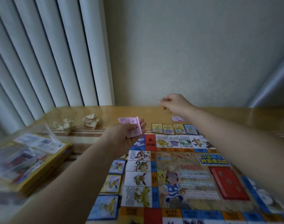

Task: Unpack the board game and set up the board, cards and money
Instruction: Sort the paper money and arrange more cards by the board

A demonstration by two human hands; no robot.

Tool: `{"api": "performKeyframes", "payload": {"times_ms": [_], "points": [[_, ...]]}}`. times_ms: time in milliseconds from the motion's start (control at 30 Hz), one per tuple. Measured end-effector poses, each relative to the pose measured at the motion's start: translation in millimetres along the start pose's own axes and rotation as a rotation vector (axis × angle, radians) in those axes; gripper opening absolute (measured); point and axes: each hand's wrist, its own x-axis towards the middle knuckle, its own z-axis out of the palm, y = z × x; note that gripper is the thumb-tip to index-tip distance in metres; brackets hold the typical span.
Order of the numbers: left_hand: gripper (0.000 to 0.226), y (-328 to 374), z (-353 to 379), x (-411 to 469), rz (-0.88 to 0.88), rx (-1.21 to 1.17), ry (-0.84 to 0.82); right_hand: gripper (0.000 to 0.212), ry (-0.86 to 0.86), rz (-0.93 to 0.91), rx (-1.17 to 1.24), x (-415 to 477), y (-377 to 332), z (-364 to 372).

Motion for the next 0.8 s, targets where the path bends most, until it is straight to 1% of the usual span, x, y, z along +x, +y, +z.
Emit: {"api": "performKeyframes", "payload": {"times_ms": [67,100,167,233,333,433,500,567,633,700,733,800], "points": [[0.02,2,-10,-16,0.02,0.009,-0.001,0.026,-0.235,0.009,0.048,-29,-31,16],[0.02,4,-15,-25,0.033,0.019,0.015,0.029,-0.321,0.0,0.035,-43,-43,25],[0.02,6,-24,-43,0.072,0.041,0.051,0.029,-0.396,-0.044,-0.037,-67,-63,41],[0.019,9,-34,-62,0.111,0.074,0.073,0.021,-0.389,-0.082,-0.077,-83,-78,56],[0.014,14,-55,-88,0.133,0.095,0.134,0.014,-0.412,-0.088,-0.048,-95,-95,79],[0.007,24,-81,-110,0.125,-0.022,0.209,0.011,-0.369,-0.056,0.057,-98,-105,105],[0.015,33,-100,-124,0.125,-0.1,0.238,0.01,-0.293,-0.031,0.096,-95,-105,124],[0.018,42,-117,-138,0.133,-0.124,0.281,0.006,-0.254,-0.003,0.095,-91,-99,147],[0.018,50,-130,-153,0.136,-0.158,0.31,0.01,-0.247,0.017,0.068,-88,-93,172],[0.015,56,-139,-165,0.162,-0.231,0.301,0.011,-0.243,-0.022,-0.016,-84,-88,196],[0.018,58,-143,-170,0.177,-0.263,0.277,0.012,-0.237,-0.055,-0.086,-83,-87,205],[0.028,58,-148,-178,0.182,-0.248,0.206,0.013,-0.205,-0.115,-0.223,-83,-82,218]]}}
